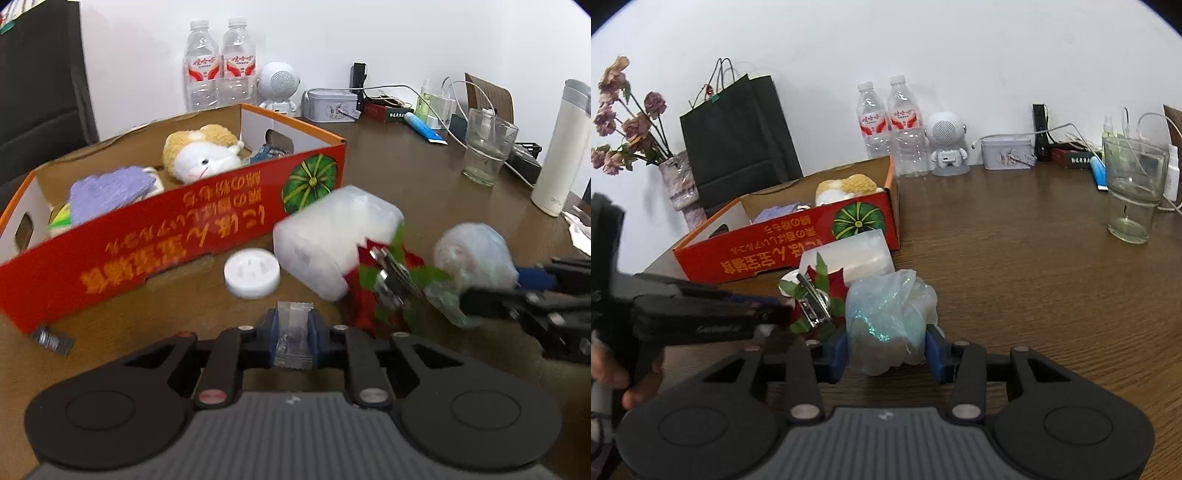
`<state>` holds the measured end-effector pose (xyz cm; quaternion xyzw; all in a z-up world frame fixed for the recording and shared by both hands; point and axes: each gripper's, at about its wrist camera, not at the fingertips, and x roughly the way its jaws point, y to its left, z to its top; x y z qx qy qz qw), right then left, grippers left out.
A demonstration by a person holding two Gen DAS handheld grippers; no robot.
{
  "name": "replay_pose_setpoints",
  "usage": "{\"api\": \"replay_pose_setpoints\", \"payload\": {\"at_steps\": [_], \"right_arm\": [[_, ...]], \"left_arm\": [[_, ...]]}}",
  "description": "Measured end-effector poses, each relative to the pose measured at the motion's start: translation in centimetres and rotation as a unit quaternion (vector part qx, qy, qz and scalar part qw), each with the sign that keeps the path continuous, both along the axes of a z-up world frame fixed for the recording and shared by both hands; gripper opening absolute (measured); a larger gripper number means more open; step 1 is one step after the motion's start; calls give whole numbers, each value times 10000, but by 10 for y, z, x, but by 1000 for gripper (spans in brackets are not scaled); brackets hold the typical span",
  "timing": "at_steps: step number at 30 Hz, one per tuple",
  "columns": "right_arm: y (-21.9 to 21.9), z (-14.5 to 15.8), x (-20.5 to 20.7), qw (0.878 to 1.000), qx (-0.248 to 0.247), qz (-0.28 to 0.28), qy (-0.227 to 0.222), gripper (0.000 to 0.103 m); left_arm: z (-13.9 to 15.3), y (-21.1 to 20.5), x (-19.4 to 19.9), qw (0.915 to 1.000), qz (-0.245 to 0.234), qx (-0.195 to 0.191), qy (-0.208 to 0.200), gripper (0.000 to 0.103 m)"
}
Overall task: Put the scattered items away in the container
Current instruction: 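Grasp the crumpled clear plastic bag with the right gripper while the left gripper grasps the small clear packet, then carry the plastic bag and clear packet into the box and open both grippers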
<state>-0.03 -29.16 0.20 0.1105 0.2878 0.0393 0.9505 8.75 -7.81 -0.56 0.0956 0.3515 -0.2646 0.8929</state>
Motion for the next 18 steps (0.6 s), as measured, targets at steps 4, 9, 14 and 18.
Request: {"api": "replay_pose_setpoints", "payload": {"at_steps": [4, 9, 14, 18], "right_arm": [[5, -1, -1, 9998, -63, 184, 19, 32], [17, 2, -6, 9982, -159, 552, -157, 25], [25, 34, -26, 9948, -115, 911, -430, 25], [24, 79, -32, 9914, -45, 1007, -832, 25]], "left_arm": [[12, 20, -36, 9985, 463, -211, -213, 17], [26, 61, -74, 9880, 1283, -836, -210, 17], [65, 94, -81, 9794, 1627, -964, -709, 17], [104, 107, -53, 9748, 1673, -1029, -1060, 17]]}}
